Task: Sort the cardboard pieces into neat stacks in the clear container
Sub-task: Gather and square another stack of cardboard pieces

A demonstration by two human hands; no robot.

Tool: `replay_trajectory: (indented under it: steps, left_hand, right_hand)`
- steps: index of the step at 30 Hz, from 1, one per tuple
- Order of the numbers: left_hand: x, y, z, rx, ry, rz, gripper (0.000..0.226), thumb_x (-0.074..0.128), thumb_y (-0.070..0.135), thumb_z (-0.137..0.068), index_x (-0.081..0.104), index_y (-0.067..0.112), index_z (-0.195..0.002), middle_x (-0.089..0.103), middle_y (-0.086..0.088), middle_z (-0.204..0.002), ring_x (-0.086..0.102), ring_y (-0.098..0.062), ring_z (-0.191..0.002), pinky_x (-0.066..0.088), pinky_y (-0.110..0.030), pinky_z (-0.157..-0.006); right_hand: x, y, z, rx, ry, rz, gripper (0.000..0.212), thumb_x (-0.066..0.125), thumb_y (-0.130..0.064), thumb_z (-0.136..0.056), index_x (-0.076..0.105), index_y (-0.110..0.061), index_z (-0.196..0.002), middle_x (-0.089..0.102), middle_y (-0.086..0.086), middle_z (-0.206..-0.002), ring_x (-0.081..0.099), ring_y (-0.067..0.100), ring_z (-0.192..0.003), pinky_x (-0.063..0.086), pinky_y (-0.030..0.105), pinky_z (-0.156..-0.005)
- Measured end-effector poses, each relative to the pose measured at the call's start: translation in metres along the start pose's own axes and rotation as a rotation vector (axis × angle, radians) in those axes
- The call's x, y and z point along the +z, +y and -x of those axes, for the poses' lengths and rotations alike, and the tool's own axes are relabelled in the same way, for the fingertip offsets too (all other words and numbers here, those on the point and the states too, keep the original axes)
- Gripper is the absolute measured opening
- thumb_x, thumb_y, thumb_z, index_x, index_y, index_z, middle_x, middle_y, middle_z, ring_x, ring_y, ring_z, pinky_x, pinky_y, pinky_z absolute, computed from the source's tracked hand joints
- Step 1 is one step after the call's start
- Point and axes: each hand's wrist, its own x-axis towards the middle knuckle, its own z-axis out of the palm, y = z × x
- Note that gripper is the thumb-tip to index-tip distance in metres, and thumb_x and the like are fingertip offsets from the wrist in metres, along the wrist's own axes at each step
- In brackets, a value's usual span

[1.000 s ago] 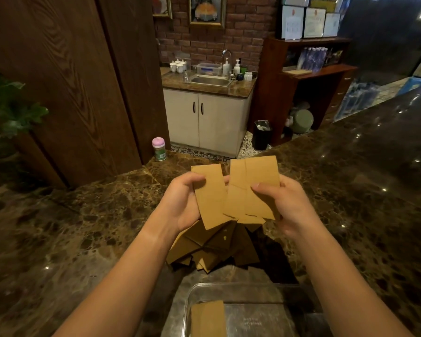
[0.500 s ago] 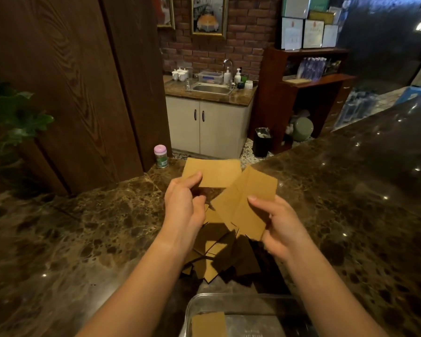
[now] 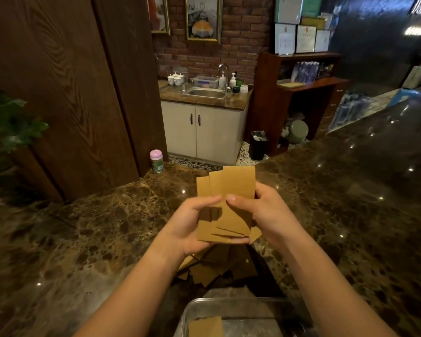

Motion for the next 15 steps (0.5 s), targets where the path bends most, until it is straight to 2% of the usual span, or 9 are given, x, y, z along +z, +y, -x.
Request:
replay_trajectory:
  steps: [2, 4, 7, 9, 10, 12, 13, 15]
  left_hand:
    - [0.002, -0.006, -0.005, 0.065, 0.048, -0.004, 0.044, 0.064, 0.013, -0.087, 0.063, 0.009, -0.131, 0.068, -0.024, -0.118, 0.068, -0.042, -0.103, 0.058, -0.058, -0.079]
    - [0.002, -0.006, -0.006, 0.112, 0.09, 0.06, 0.045, 0.059, 0.01, -0.089, 0.057, 0.006, -0.134, 0.069, -0.025, -0.115, 0.07, -0.041, -0.098, 0.059, -0.054, -0.072]
    - [0.0, 0.0, -0.006, 0.145, 0.084, 0.122, 0.041, 0.052, 0.013, -0.088, 0.061, 0.004, -0.127, 0.068, -0.026, -0.121, 0.069, -0.042, -0.103, 0.058, -0.059, -0.079]
    - [-0.003, 0.004, -0.006, 0.163, 0.148, 0.111, 0.038, 0.053, 0.013, -0.082, 0.069, 0.002, -0.114, 0.072, -0.025, -0.111, 0.071, -0.042, -0.098, 0.058, -0.06, -0.079]
    - [-0.004, 0.007, -0.007, 0.161, 0.198, 0.123, 0.04, 0.054, 0.013, -0.078, 0.066, 0.0, -0.113, 0.073, -0.025, -0.105, 0.072, -0.043, -0.093, 0.059, -0.06, -0.076]
    - [-0.003, 0.009, -0.007, 0.145, 0.271, 0.1, 0.044, 0.058, 0.015, -0.076, 0.057, -0.001, -0.117, 0.069, -0.027, -0.103, 0.072, -0.044, -0.087, 0.059, -0.058, -0.068]
    - [-0.002, 0.009, -0.007, 0.143, 0.289, 0.059, 0.044, 0.061, 0.017, -0.076, 0.058, 0.001, -0.117, 0.068, -0.025, -0.101, 0.073, -0.042, -0.085, 0.059, -0.057, -0.066]
    - [0.0, 0.007, -0.009, 0.172, 0.288, -0.009, 0.048, 0.066, 0.022, -0.073, 0.063, 0.015, -0.12, 0.072, -0.02, -0.098, 0.071, -0.038, -0.085, 0.059, -0.053, -0.063]
  right_hand:
    - [0.0, 0.0, -0.002, -0.103, 0.067, 0.134, 0.024, 0.075, -0.024, -0.088, 0.069, -0.03, -0.11, 0.077, -0.011, -0.102, 0.072, 0.008, -0.095, 0.059, 0.028, -0.077]
    - [-0.002, 0.001, -0.002, -0.166, 0.097, 0.163, 0.022, 0.07, -0.026, -0.091, 0.065, -0.035, -0.11, 0.074, -0.018, -0.102, 0.071, 0.003, -0.093, 0.057, 0.021, -0.072]
    - [-0.011, 0.001, 0.001, -0.144, 0.178, -0.109, 0.021, 0.066, -0.018, -0.094, 0.064, -0.032, -0.109, 0.076, -0.013, -0.1, 0.074, 0.014, -0.093, 0.059, 0.023, -0.067]
    - [-0.021, -0.001, 0.006, -0.266, 0.235, -0.177, 0.028, 0.068, -0.008, -0.088, 0.071, -0.033, -0.098, 0.077, -0.011, -0.099, 0.072, 0.017, -0.1, 0.058, 0.027, -0.074]
    - [-0.024, -0.002, 0.008, -0.375, 0.23, -0.124, 0.031, 0.071, -0.005, -0.083, 0.075, -0.034, -0.089, 0.075, -0.011, -0.104, 0.067, 0.015, -0.109, 0.055, 0.03, -0.081]
    - [-0.023, -0.006, 0.016, -0.564, 0.183, 0.104, 0.024, 0.084, -0.018, -0.066, 0.078, -0.039, -0.077, 0.061, -0.012, -0.133, 0.047, 0.015, -0.133, 0.046, 0.041, -0.1]
    - [-0.019, -0.006, 0.019, -0.61, 0.174, 0.233, 0.024, 0.087, -0.027, -0.06, 0.078, -0.042, -0.076, 0.049, -0.01, -0.147, 0.034, 0.017, -0.143, 0.038, 0.048, -0.108]
    - [-0.013, -0.001, 0.02, -0.651, 0.198, 0.344, 0.029, 0.092, -0.032, -0.057, 0.078, -0.044, -0.08, 0.031, -0.009, -0.16, 0.019, 0.02, -0.149, 0.027, 0.058, -0.115]
